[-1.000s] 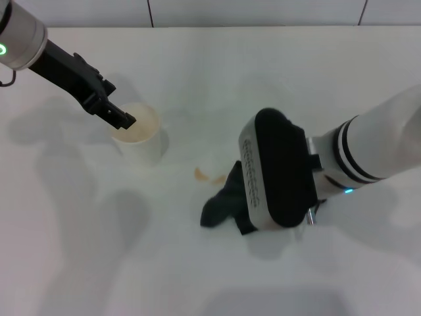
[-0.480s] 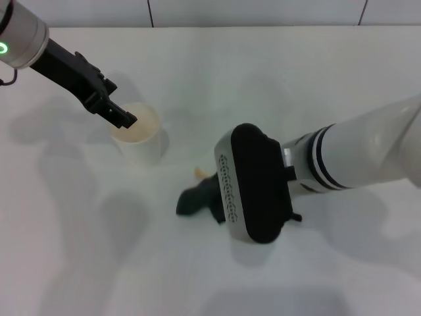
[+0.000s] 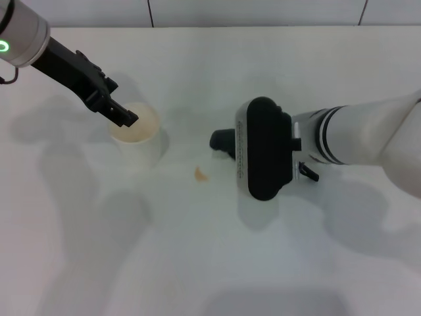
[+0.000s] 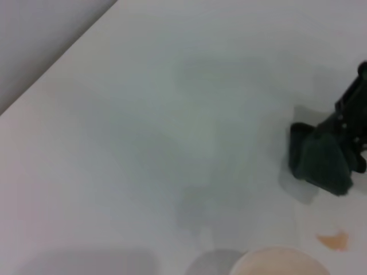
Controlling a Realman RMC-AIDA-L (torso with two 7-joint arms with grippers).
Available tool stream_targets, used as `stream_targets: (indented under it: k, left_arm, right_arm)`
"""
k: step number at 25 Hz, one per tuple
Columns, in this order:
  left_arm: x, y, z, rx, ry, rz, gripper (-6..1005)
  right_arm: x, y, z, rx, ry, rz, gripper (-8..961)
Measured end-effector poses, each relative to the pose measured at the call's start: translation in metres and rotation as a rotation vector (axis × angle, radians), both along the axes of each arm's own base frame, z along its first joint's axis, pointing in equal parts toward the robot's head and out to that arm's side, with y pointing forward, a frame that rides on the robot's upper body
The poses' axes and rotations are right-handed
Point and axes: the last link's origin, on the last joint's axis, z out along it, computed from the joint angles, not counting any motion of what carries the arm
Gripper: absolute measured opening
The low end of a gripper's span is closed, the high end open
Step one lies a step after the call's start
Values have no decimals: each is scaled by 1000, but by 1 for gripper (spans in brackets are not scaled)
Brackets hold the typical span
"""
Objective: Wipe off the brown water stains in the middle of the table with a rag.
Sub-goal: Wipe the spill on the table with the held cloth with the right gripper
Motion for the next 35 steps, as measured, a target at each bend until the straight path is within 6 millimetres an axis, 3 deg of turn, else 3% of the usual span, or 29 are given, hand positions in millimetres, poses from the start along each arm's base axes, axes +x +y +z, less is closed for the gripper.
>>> stream_targets:
  k: [4,12,18,25,31,34,35]
  left_arm:
    - [0,0,0,-1,0,0,860]
    - [-3,0,0,7,4,4,860]
    - [-5,0,0,9,5,7,860]
    - [-5,1,1,17,10,4,860]
    - [-5,2,1,21,13,2,859]
    - [-5,2,1,21,13,2,859]
    - [-5,2,1,21,13,2,859]
  right_arm:
    - [-4,-6,-1,-5,10,10,54]
    - [-24,-45,-16,-100,6,153,56]
    - [-23,-58,-24,-126,-56,226,56]
    - [-22,-72,-20,-159,-126,256,57]
    - [-21,-59,-15,-95,-73,259,58]
    - [-15,-33,-4,6,20,194,59]
    - [-15,-33,-4,6,20,194,59]
